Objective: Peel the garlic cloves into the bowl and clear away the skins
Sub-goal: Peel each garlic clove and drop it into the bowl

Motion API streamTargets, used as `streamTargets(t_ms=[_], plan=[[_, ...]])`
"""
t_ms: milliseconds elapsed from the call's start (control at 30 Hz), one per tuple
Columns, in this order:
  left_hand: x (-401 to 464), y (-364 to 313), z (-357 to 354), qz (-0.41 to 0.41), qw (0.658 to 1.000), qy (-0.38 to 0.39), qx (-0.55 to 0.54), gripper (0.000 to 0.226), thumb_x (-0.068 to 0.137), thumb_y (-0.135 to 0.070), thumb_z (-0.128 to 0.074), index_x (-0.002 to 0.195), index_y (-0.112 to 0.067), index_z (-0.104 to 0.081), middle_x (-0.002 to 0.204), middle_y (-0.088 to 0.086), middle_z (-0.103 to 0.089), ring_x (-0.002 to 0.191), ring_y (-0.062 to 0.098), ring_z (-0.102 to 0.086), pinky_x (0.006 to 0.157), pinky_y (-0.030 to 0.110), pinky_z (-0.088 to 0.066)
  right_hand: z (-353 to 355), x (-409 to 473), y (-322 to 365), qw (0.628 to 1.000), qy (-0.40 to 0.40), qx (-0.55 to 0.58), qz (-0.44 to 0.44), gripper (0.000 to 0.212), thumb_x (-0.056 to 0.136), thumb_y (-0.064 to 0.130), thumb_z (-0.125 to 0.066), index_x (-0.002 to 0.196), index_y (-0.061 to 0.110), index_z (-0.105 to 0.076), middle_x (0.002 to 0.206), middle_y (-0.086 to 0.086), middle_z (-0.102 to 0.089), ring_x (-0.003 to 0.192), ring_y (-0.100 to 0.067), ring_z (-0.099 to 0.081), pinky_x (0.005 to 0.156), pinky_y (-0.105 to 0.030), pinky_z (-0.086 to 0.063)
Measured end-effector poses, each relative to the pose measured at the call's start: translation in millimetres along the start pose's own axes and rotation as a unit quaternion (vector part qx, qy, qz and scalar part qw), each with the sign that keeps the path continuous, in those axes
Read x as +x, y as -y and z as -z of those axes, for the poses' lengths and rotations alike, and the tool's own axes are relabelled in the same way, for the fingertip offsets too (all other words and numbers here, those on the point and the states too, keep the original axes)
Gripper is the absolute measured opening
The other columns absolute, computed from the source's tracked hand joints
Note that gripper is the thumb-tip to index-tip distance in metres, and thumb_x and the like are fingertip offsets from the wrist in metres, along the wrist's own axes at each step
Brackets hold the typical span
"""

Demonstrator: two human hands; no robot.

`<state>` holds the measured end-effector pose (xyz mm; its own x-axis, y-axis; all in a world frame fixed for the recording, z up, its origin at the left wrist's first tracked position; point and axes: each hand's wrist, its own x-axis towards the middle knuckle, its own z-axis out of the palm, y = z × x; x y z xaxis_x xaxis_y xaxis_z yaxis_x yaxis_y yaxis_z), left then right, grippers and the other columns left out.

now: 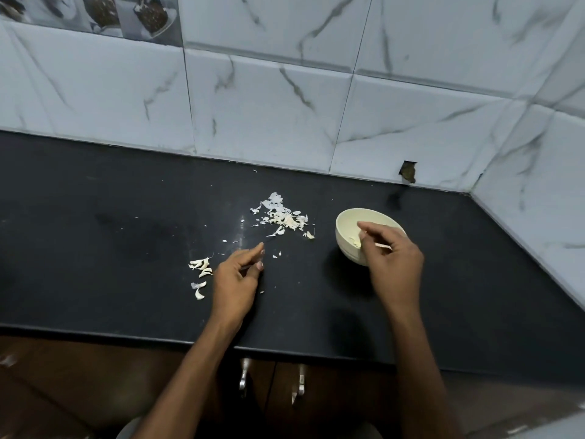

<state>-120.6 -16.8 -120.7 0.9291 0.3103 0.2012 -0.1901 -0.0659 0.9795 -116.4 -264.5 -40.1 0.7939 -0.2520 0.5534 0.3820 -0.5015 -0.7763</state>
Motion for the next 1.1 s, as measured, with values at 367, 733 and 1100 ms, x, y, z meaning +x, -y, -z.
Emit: streamTargets(t_ms=[367, 733, 1100], plan=[[-5, -13, -2, 0.004, 0.998, -0.063, -0.009, 0.015, 0.074, -0.01, -0.092, 0.079, -0.018, -0.08, 0.086, 0.005, -0.072, 0.072, 0.007, -0.064, 0.072, 0.018, -0.051, 15, 31, -14, 0.99, -0.029, -0.139, -0.016, 0.023, 0.089, 0.003, -0.07, 0.098, 0.02, -0.083, 0.104, 0.003, -0.076, 0.094, -0.012, -0.07, 0.089, -0.037, -0.059], [-1, -8, -1, -0.009, 1.0, 0.024, 0.001, 0.064, 0.096, 0.014, -0.056, 0.141, -0.031, -0.059, 0.148, -0.009, -0.058, 0.139, 0.006, -0.052, 0.118, 0.027, -0.039, -3, 18, 20, 0.999, 0.025, 0.021, -0.02, 0.016, 0.086, 0.005, -0.077, 0.083, 0.021, -0.076, 0.084, 0.003, -0.074, 0.074, -0.015, -0.069, 0.074, -0.02, -0.054], [-2, -9, 4, -0.016, 0.999, -0.027, -0.015, 0.063, 0.09, 0.008, -0.07, 0.129, -0.041, -0.066, 0.104, -0.012, -0.066, 0.098, 0.001, -0.063, 0.098, 0.023, -0.049, -92, -36, 21, 0.931, 0.356, -0.072, 0.039, 0.038, 0.083, 0.003, -0.069, 0.099, 0.036, -0.077, 0.098, 0.006, -0.073, 0.075, -0.006, -0.063, 0.081, -0.029, -0.053]])
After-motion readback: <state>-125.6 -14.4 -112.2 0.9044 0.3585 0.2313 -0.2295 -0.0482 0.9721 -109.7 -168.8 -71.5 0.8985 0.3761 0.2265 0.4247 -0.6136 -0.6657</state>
